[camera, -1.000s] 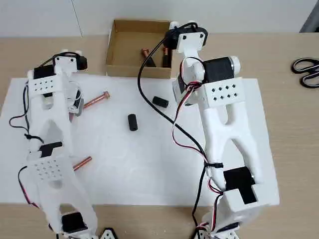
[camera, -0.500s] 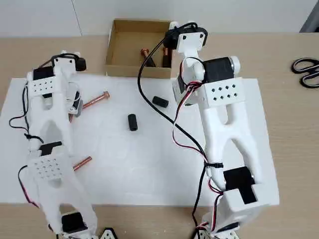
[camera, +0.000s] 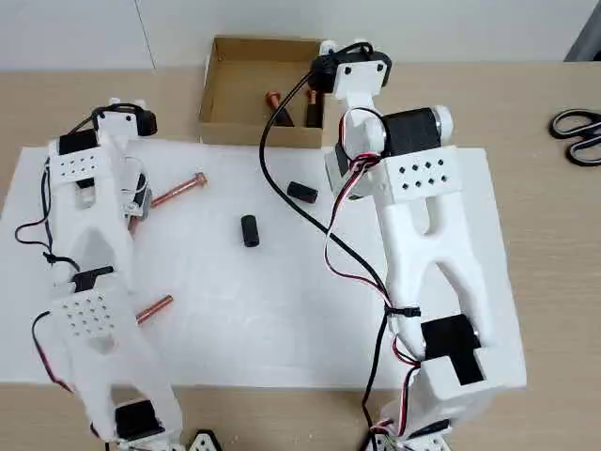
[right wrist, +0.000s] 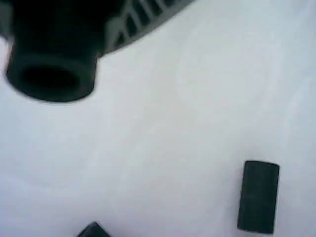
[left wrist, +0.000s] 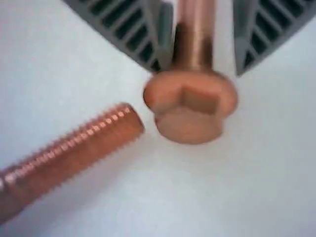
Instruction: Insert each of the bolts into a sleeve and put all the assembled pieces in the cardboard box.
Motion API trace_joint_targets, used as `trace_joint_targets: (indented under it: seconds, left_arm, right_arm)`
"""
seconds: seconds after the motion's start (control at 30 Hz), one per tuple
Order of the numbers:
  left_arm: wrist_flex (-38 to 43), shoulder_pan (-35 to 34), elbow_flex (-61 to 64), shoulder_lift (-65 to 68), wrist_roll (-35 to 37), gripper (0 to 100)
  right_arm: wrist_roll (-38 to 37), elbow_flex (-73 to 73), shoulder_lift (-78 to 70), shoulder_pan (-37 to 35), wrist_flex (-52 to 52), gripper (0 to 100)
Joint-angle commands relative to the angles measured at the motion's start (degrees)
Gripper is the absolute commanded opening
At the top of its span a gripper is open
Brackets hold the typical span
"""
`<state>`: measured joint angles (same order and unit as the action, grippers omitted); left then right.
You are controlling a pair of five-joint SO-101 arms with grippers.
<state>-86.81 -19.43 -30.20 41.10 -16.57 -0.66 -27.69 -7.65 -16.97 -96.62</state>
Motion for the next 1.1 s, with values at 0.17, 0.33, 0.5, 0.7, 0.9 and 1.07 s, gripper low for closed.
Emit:
trace_joint_targets:
  seconds: [0.17,0.33,0.5,0.7,0.9,1.07]
  left_arm:
    - [1.76,0.0,-0.22,-0.62,-0.62,8]
    - [1.85,0.09,-0.48,0.53,-0.62,8]
    - [1.85,0.09,-0.48,3.25,-0.44,8]
    - [1.41,0.0,-2.15,3.78,-0.26,8]
    - [-0.88,1.49,-2.51,3.34,-0.18,1]
    - [-9.23,2.73,-11.47,3.34,-0.26,0]
  right_arm:
    - [-0.53,-0.26,0.31,0.57,0.4,0.3]
    - [-0.53,-0.26,0.31,0.57,0.4,0.3]
    - [-0.53,-0.26,0.31,0.57,0.4,0.3]
    - [-0.53,-0.26,0.31,0.57,0.4,0.3]
    - [-0.53,-0.26,0.4,0.57,0.4,0.3]
    - [-0.53,-0.26,0.75,0.48,0.4,0.3]
